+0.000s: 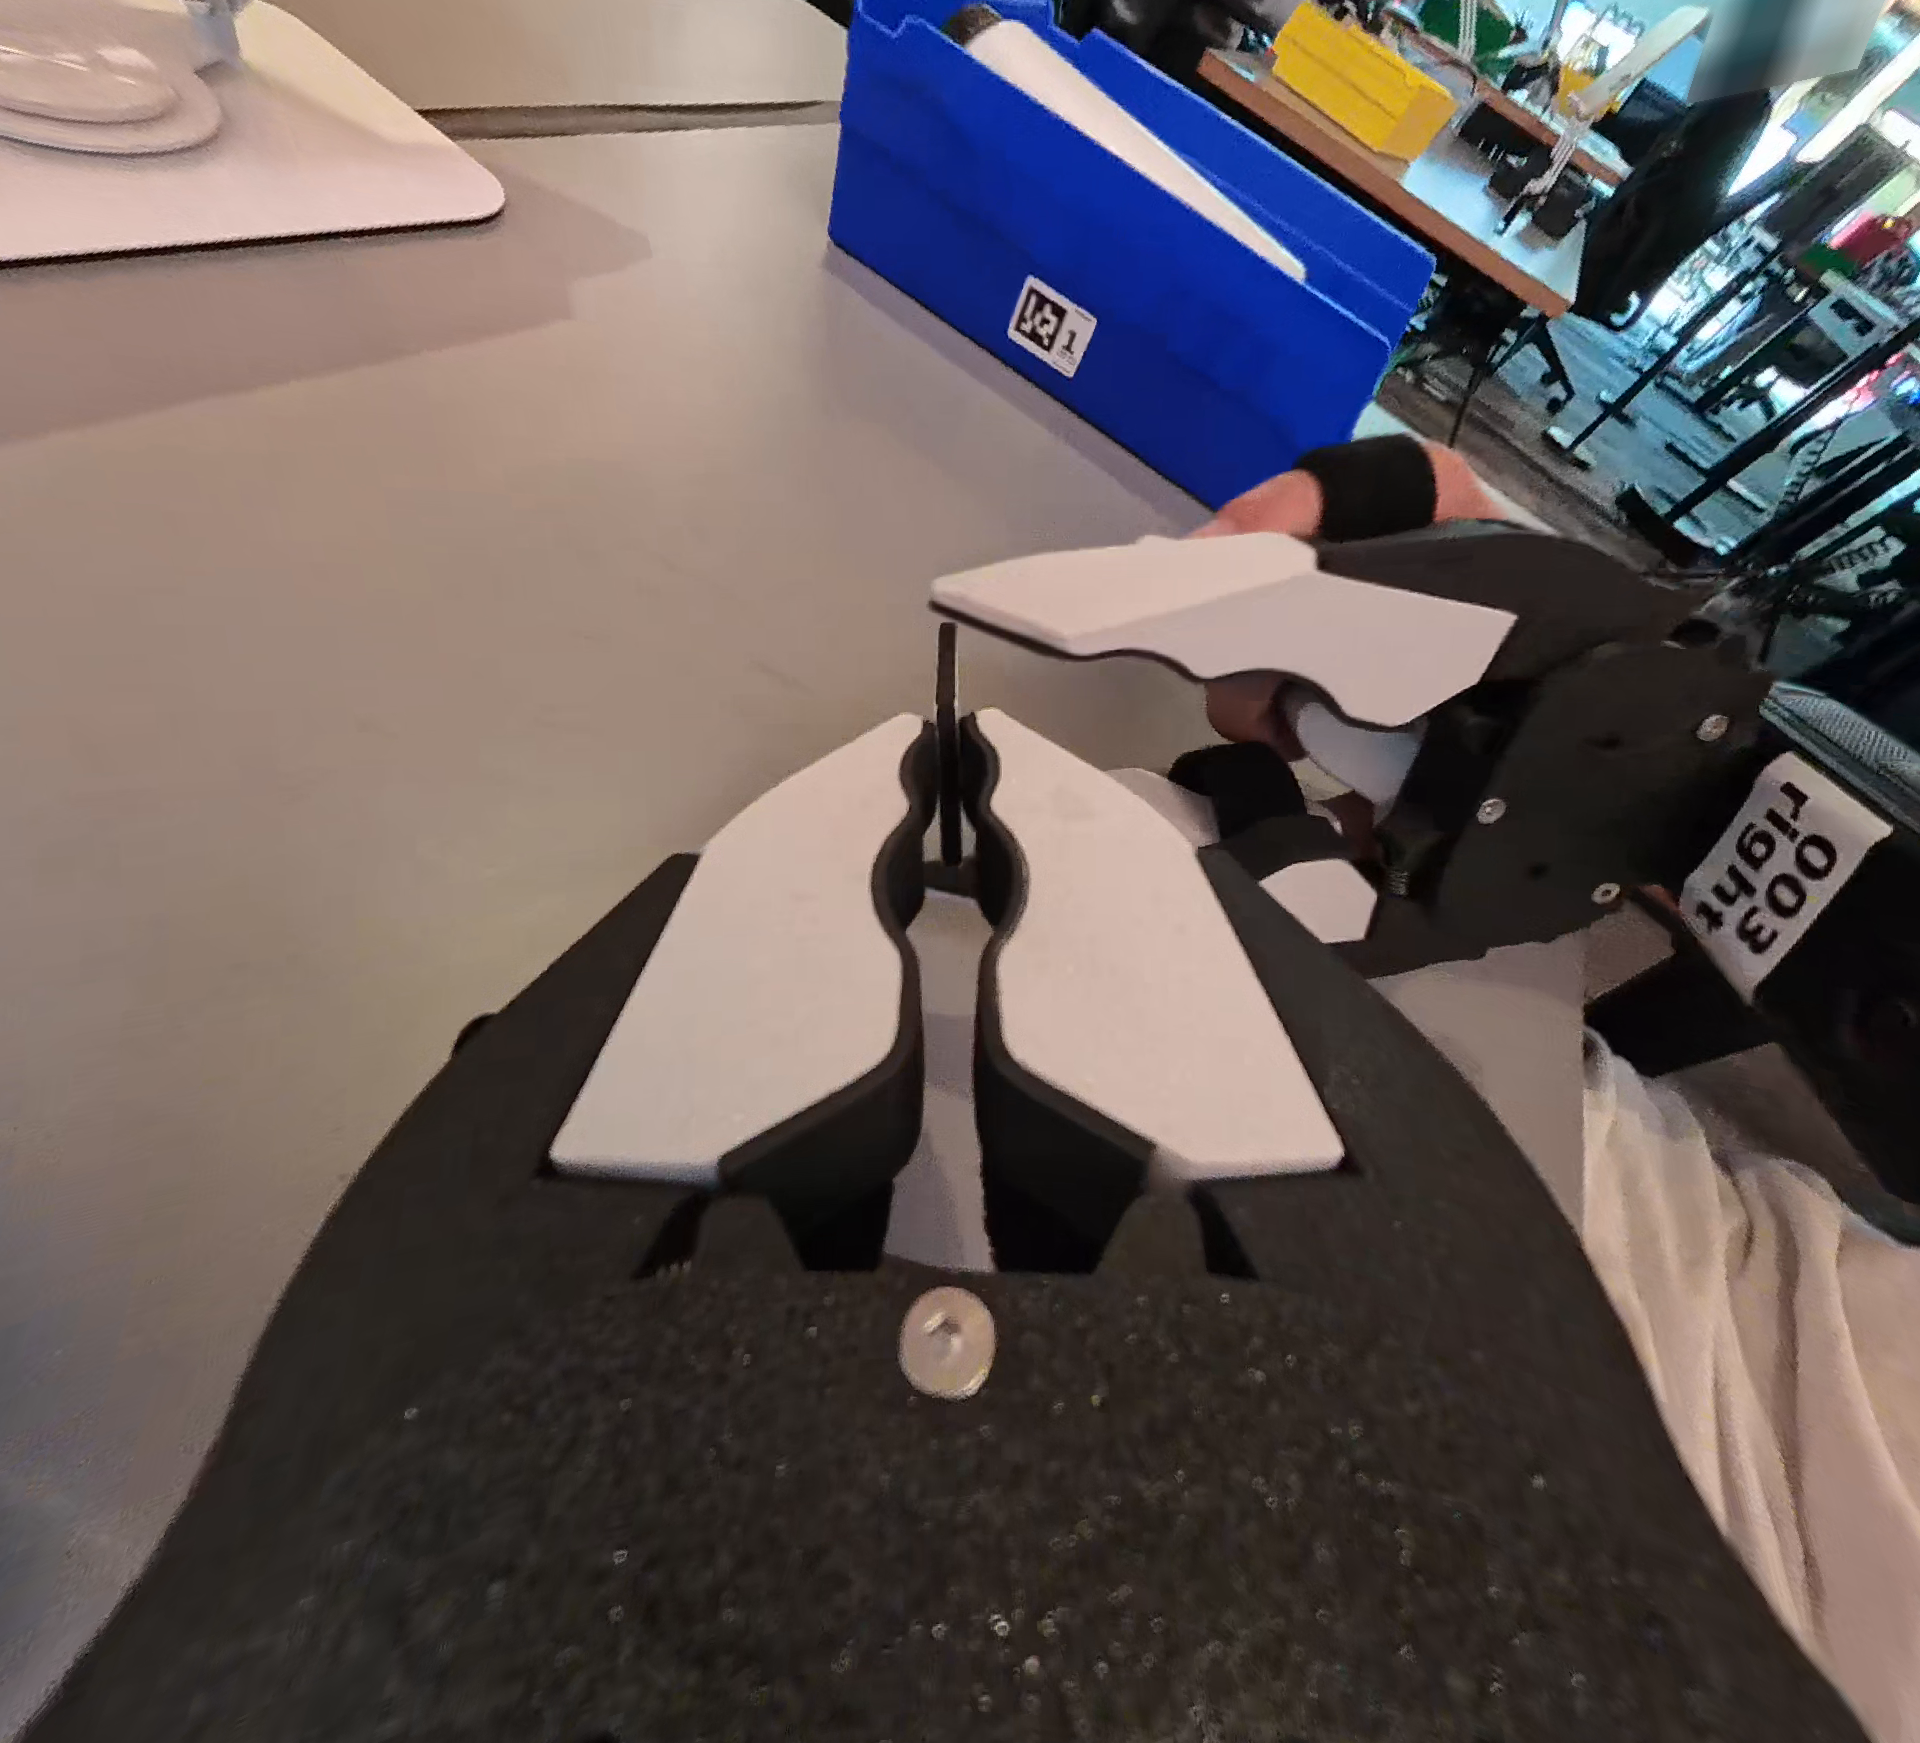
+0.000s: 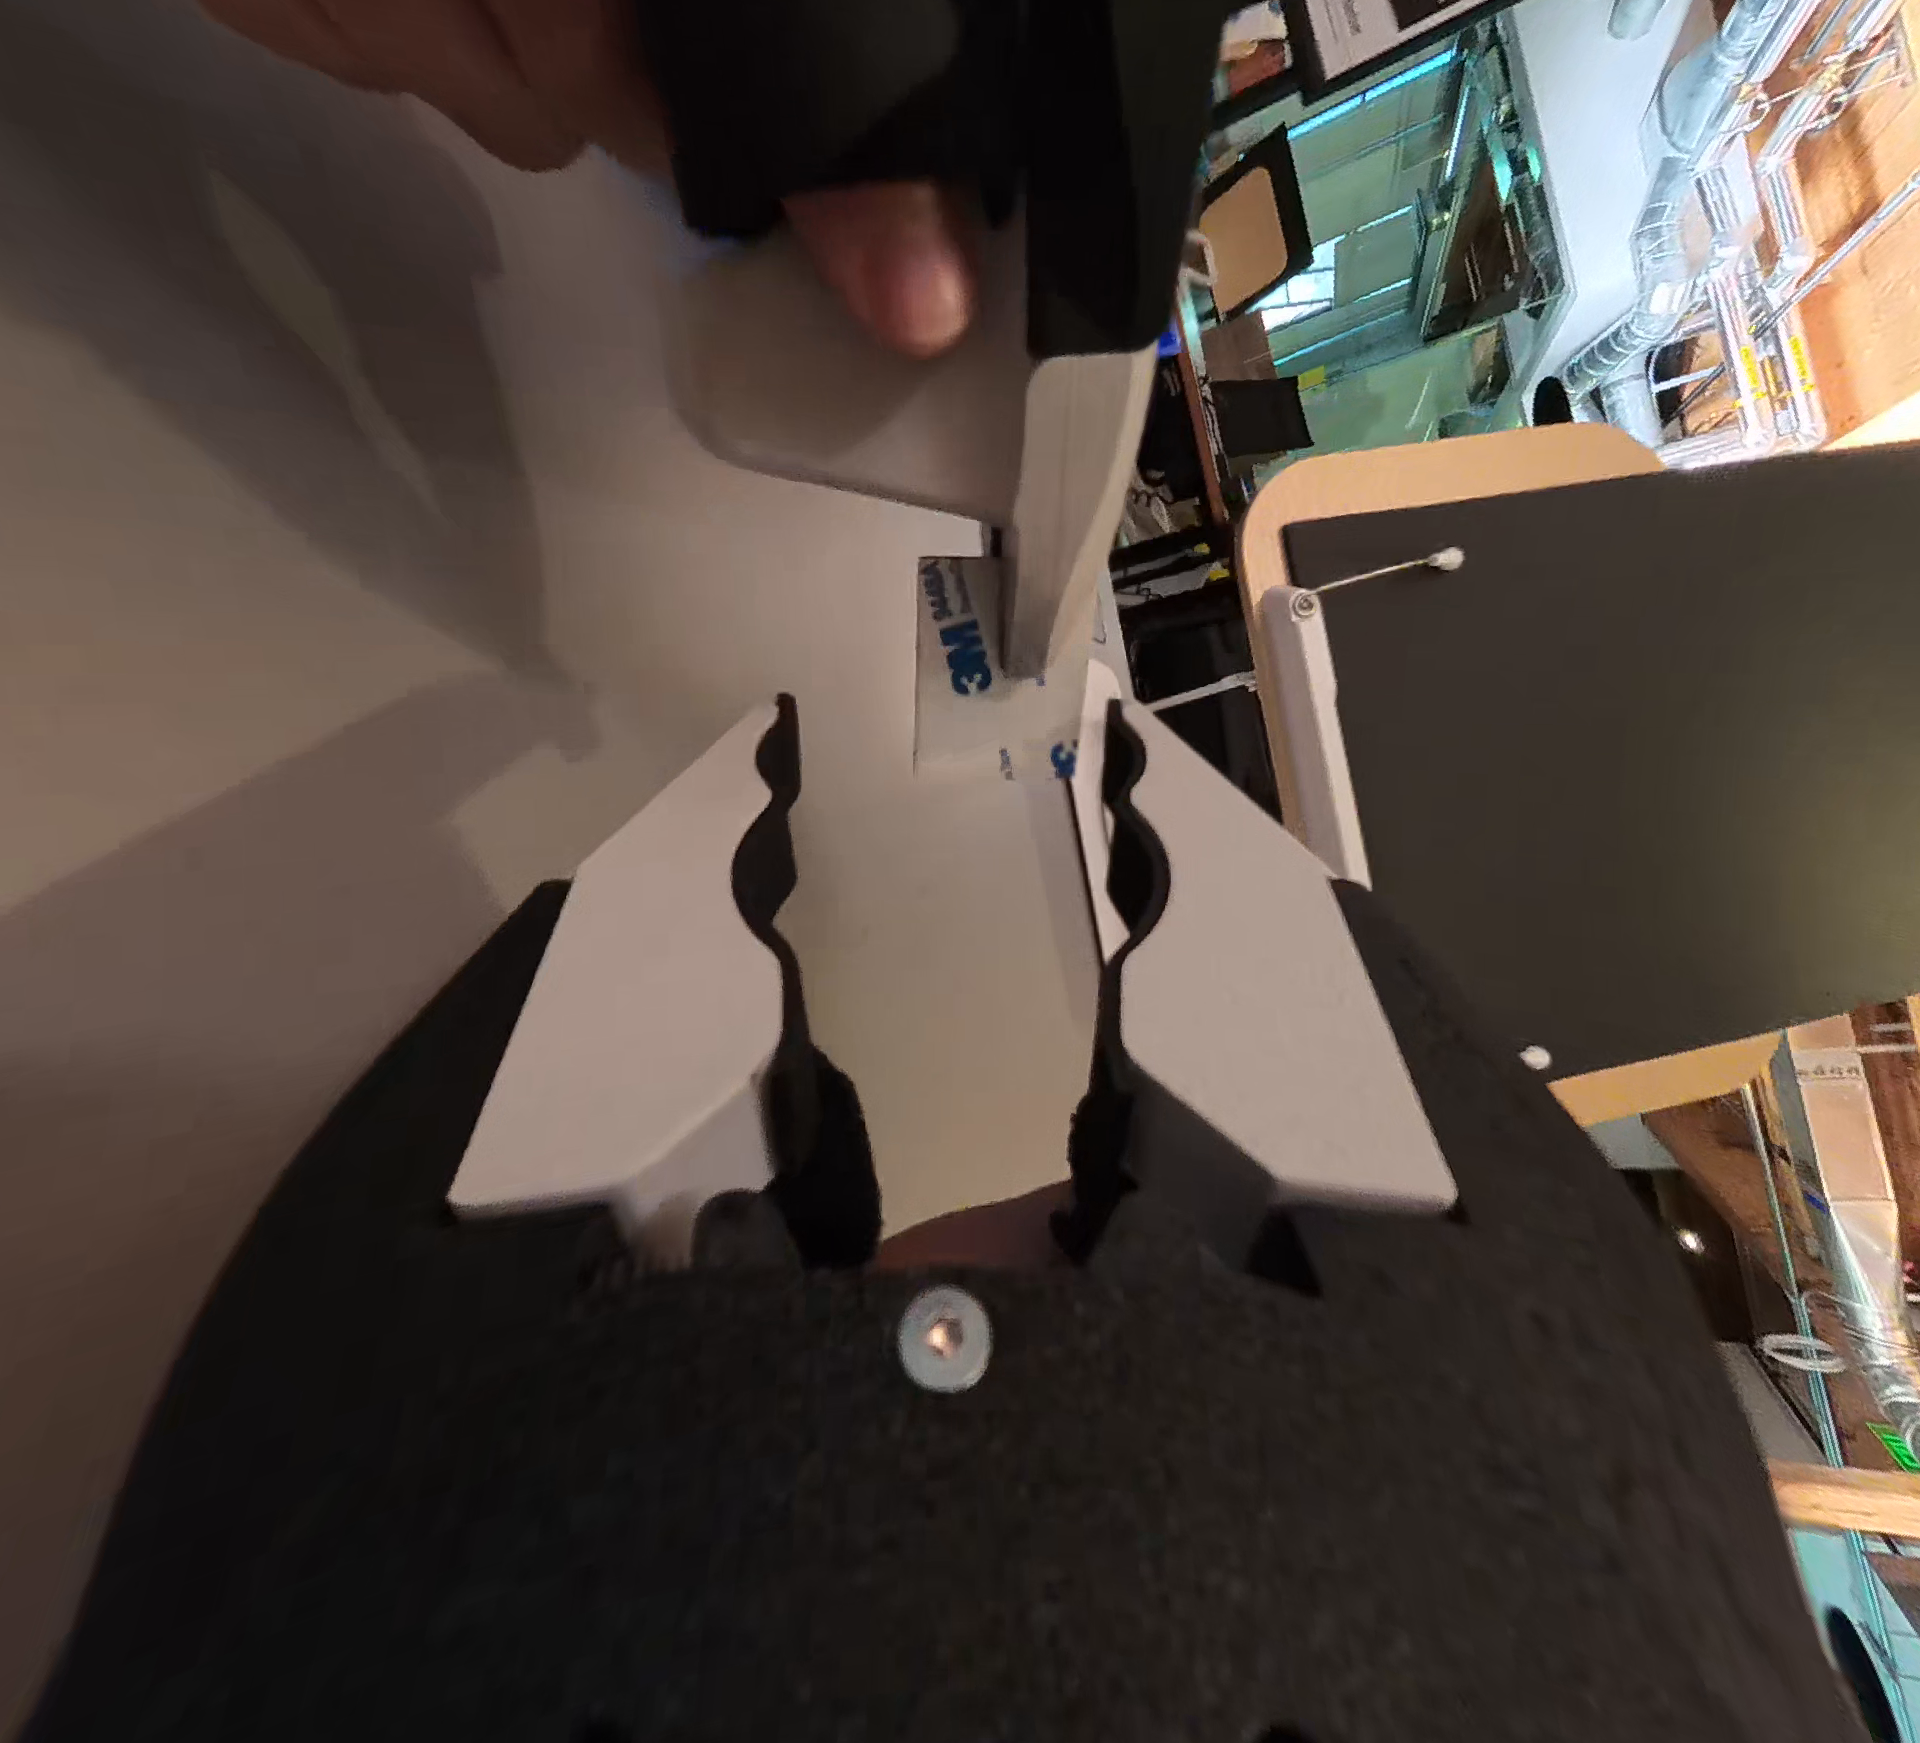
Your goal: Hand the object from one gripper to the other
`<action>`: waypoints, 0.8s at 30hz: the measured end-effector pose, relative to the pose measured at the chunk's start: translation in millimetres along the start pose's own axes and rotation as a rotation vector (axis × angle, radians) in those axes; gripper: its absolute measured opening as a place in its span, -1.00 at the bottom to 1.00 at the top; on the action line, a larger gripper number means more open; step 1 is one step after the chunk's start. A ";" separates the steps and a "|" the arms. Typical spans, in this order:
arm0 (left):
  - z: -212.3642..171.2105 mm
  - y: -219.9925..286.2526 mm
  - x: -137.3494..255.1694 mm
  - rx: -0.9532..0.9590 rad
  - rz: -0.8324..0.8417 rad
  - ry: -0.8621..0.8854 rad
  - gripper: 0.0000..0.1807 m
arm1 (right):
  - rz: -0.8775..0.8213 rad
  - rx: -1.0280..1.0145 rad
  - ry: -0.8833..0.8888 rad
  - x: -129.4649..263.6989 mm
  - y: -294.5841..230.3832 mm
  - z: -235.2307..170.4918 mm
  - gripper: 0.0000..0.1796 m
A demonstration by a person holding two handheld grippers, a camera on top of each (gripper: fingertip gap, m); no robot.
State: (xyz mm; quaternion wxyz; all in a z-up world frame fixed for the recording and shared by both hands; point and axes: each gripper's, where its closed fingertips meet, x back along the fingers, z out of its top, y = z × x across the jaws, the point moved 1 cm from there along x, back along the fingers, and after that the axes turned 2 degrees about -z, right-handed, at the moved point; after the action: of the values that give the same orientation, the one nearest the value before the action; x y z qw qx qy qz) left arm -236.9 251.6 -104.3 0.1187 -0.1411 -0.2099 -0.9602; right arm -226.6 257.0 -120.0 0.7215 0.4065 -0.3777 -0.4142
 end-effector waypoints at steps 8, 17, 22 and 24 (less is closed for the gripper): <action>-5.0 7.7 -3.8 -0.075 -0.018 -0.019 -0.89 | -0.061 0.048 -0.013 2.0 8.5 -4.0 -0.64; 1.9 36.7 14.7 0.107 -0.392 0.025 -0.25 | 0.183 -0.422 0.281 21.7 22.1 11.2 -0.65; 10.3 58.5 24.0 0.318 -0.625 0.017 -0.11 | 0.259 -0.657 0.525 40.1 43.7 25.0 -0.65; 15.8 58.0 22.1 0.367 -0.632 0.037 -0.08 | 0.251 -0.652 0.556 43.6 44.8 30.6 -0.65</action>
State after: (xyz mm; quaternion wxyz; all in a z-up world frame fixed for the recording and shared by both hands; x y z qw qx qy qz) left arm -237.3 203.5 -62.0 -0.1568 -0.0281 -0.4098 -0.8982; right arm -224.3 223.8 -58.9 0.9308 0.2046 -0.0653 -0.2958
